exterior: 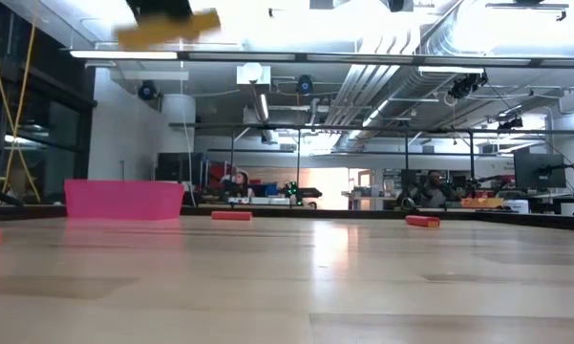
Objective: Sort blocks
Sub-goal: Put the yellow block into the green bin, then put the red blocks into the red bin
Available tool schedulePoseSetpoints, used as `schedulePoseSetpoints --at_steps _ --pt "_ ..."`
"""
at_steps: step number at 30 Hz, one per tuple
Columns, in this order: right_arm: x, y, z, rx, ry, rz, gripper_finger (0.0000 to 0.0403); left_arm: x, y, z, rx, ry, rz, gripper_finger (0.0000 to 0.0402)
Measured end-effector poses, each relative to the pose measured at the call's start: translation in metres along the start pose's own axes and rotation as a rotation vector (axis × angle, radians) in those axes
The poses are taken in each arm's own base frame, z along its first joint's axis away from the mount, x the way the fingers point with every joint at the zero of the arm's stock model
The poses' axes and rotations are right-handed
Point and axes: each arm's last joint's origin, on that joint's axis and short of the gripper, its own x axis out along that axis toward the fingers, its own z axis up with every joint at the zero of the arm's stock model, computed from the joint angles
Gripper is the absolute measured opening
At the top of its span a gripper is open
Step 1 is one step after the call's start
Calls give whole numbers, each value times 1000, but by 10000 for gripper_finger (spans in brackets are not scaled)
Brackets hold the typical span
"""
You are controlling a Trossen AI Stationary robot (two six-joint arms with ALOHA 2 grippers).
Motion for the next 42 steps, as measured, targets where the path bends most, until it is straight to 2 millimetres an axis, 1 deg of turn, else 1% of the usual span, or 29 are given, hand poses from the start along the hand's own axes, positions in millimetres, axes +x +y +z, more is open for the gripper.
schedulePoseSetpoints --at_steps 3,4,6,8,11,13,16,20,23,27,33,35,37,39,40,42 --pt "0 0 0 -15 1 0 176 -49 6 1 -98 -179 16 42" --pt "0 0 0 -18 1 0 176 -63 5 -1 -132 -220 2 42" --pt "0 0 0 -18 3 -1 176 -77 -3 -12 -167 -215 -43 42" --pt "0 0 -1 -18 7 -2 176 -83 -17 -32 -167 -111 -94 42" --pt "0 -1 -2 -18 24 -8 176 -80 -39 -70 -166 108 -72 42" --pt "0 -2 -3 -22 35 -14 176 -76 -55 -93 -175 211 -25 42" --pt "0 -2 -4 -23 47 -20 176 -61 -74 -124 -197 320 53 45" --pt "0 -3 -5 -23 53 -23 176 -42 -89 -149 -300 434 138 70" --pt "0 -3 -5 -23 53 -23 176 -32 -92 -158 -341 521 195 99" --pt "0 -3 -5 -23 52 -23 176 -28 -90 -155 -331 569 193 140" --pt "0 -2 -5 -21 53 -22 176 -40 -72 -131 -330 544 116 189" --pt "0 -2 -5 -14 54 -18 176 -46 -60 -114 -370 472 97 197" --pt "0 -2 -4 -5 49 -8 176 -52 -41 -88 -447 300 96 200" --pt "0 -1 -3 18 36 -1 176 -59 -17 -58 -490 100 102 200" --pt "0 -1 -2 31 28 2 176 -61 -2 -43 -490 29 108 200" --pt "0 0 -1 34 10 12 176 -60 31 -18 -435 -15 133 198"
